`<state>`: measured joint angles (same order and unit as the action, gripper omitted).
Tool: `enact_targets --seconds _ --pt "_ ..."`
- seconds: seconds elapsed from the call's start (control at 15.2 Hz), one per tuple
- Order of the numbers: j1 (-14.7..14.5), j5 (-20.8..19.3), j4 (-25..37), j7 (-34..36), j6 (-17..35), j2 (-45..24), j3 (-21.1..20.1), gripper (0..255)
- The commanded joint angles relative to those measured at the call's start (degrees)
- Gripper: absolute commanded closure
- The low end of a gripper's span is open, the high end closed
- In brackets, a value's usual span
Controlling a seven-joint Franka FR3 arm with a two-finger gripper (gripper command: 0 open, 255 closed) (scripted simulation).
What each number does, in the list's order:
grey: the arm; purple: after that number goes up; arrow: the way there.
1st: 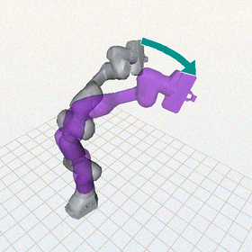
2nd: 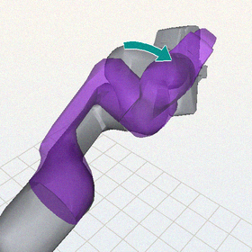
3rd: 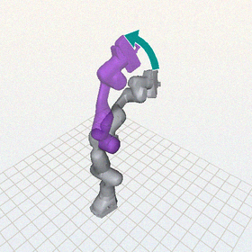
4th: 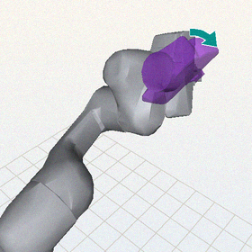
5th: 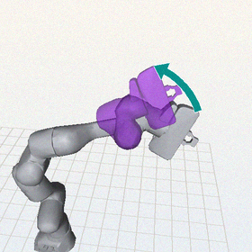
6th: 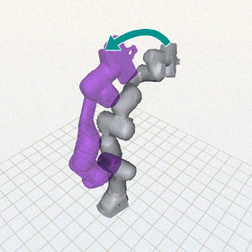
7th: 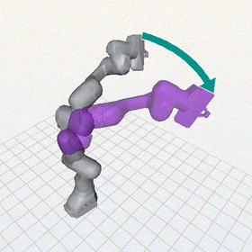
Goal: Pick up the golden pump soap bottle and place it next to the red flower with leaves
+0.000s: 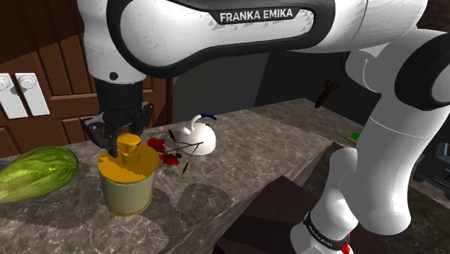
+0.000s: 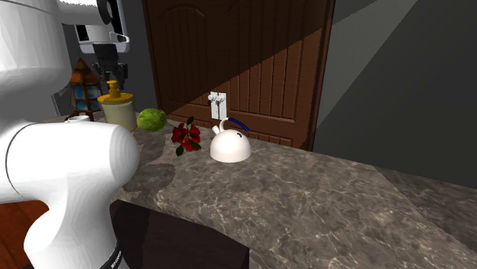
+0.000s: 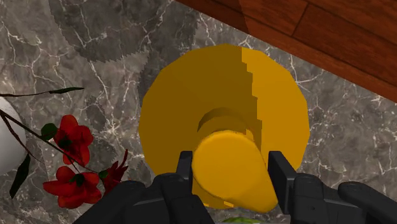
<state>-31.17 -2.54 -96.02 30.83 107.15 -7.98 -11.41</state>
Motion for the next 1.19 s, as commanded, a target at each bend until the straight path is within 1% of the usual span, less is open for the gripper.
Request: enact_targets --seconds 0.0,1.12 --pt "0.06 0.0 -1.4 -0.02 1.45 0.05 0.04 255" --pt "0.01 -0.83 -11.17 0.66 13.82 -2.63 0.21 255"
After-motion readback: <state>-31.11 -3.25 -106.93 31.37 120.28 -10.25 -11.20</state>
